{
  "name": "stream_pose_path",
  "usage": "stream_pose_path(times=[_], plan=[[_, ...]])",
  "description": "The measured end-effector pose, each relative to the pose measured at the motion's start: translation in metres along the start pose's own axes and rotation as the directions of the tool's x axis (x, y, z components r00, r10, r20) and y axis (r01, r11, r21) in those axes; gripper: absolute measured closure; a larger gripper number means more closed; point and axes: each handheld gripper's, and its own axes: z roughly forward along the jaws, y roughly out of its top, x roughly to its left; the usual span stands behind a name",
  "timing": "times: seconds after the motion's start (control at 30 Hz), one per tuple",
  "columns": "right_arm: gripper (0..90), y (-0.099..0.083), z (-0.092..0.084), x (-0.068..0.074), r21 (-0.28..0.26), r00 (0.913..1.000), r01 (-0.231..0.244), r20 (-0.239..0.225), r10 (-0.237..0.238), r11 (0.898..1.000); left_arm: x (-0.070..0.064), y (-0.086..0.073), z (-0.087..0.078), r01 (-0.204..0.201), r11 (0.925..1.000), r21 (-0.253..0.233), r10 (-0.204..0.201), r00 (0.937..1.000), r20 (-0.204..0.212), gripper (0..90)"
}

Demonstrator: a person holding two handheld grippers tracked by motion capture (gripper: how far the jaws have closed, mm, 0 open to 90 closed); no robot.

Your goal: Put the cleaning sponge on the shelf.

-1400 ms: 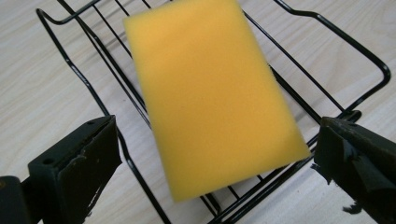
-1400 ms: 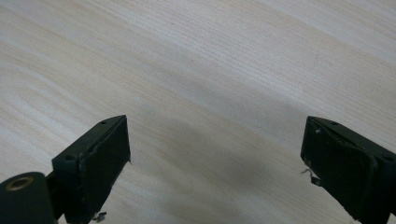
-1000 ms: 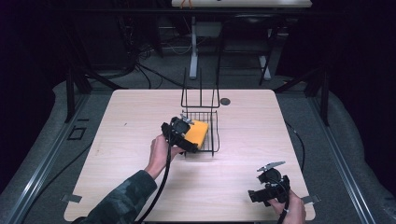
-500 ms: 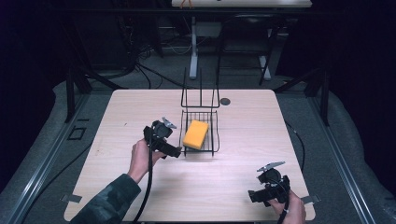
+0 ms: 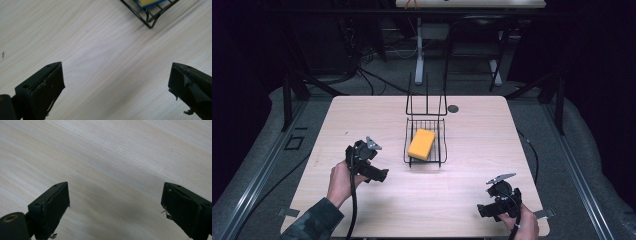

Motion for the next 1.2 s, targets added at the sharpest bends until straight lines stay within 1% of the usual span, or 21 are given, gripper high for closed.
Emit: stream_pose_path(times=[0.2, 0.27, 0.33, 0.37, 0.4, 0.5, 0.57, 0.67, 0.7, 0.73, 0.8, 0.87, 1.0, 1.07, 1.17, 1.2], plan=[[7.7, 0.000, 0.000, 0.002, 0.011, 1.0000, 0.004, 0.000, -0.004, 1.000, 0.002, -0.024, -0.004, 0.014, 0.9996, 0.023, -0.014, 0.9999, 0.000, 0.5], [8.2, 0.000, 0.001, 0.002, 0.012, 1.0000, 0.002, -0.003, -0.002, 1.000, 0.002, -0.031, -0.004, 0.024, 0.9994, 0.025, -0.024, 0.9997, 0.010, 0.5], [8.3, 0.000, 0.002, 0.002, 0.027, 1.0000, 0.009, -0.002, -0.009, 1.000, 0.002, -0.037, -0.004, 0.026, 0.9987, 0.043, -0.027, 0.9994, 0.020, 0.5], [8.3, 0.000, 0.003, 0.003, 0.019, 0.9999, 0.011, 0.003, -0.011, 1.000, 0.002, -0.040, -0.003, 0.030, 0.9986, 0.044, -0.031, 0.9992, 0.024, 0.5], [8.3, 0.001, 0.002, 0.003, 0.027, 0.9999, 0.016, 0.002, -0.016, 1.000, 0.002, -0.043, -0.003, 0.029, 0.9984, 0.048, -0.030, 0.9992, 0.025, 0.5], [8.3, 0.001, 0.003, 0.004, 0.029, 0.9999, 0.015, -0.003, -0.015, 0.999, 0.002, -0.052, 0.000, 0.041, 0.9976, 0.055, -0.043, 0.9986, 0.031, 0.5], [8.3, 0.001, 0.004, 0.004, 0.031, 0.9999, 0.016, -0.005, -0.016, 0.999, 0.001, -0.057, 0.003, 0.040, 0.9972, 0.063, -0.042, 0.9987, 0.030, 0.5], [8.3, 0.001, 0.003, 0.004, 0.031, 0.9998, 0.017, -0.006, -0.017, 0.999, 0.001, -0.065, 0.010, 0.036, 0.9953, 0.091, -0.038, 0.9990, 0.023, 0.5], [8.3, 0.001, 0.003, 0.004, 0.031, 0.9998, 0.018, -0.006, -0.018, 0.999, 0.000, -0.067, 0.012, 0.031, 0.9938, 0.107, -0.034, 0.9992, 0.020, 0.3], [8.3, 0.001, 0.004, 0.004, 0.026, 0.9998, 0.016, -0.007, -0.016, 1.000, -0.002, -0.068, 0.014, 0.021, 0.9933, 0.113, -0.023, 0.9996, 0.017, 0.3], [8.3, 0.001, 0.003, 0.004, 0.032, 0.9998, 0.018, -0.004, -0.018, 0.999, -0.003, -0.069, 0.017, 0.008, 0.9920, 0.126, -0.010, 0.9998, 0.017, 0.3], [8.3, 0.001, 0.002, 0.004, 0.032, 0.9997, 0.024, -0.001, -0.024, 0.999, -0.004, -0.068, 0.019, 0.005, 0.9918, 0.127, -0.008, 0.9997, 0.022, 0.3], [8.4, 0.001, 0.002, 0.003, 0.025, 0.9997, 0.023, -0.004, -0.023, 0.999, -0.001, -0.068, 0.019, 0.006, 0.9940, 0.109, -0.007, 0.9998, 0.017, 0.2], [8.6, 0.001, 0.002, 0.003, 0.027, 0.9997, 0.024, -0.005, -0.024, 0.999, 0.000, -0.068, 0.019, 0.017, 0.9951, 0.097, -0.019, 0.9997, 0.019, 0.2], [8.6, 0.001, 0.002, 0.004, 0.025, 0.9994, 0.034, -0.003, -0.034, 0.999, -0.001, -0.069, 0.019, 0.008, 0.9966, 0.081, -0.012, 0.9992, 0.038, 0.2], [8.6, 0.001, 0.002, 0.004, 0.026, 0.9994, 0.034, -0.004, -0.034, 0.999, -0.002, -0.069, 0.019, -0.001, 0.9968, 0.080, -0.003, 0.9990, 0.045, 0.2]])
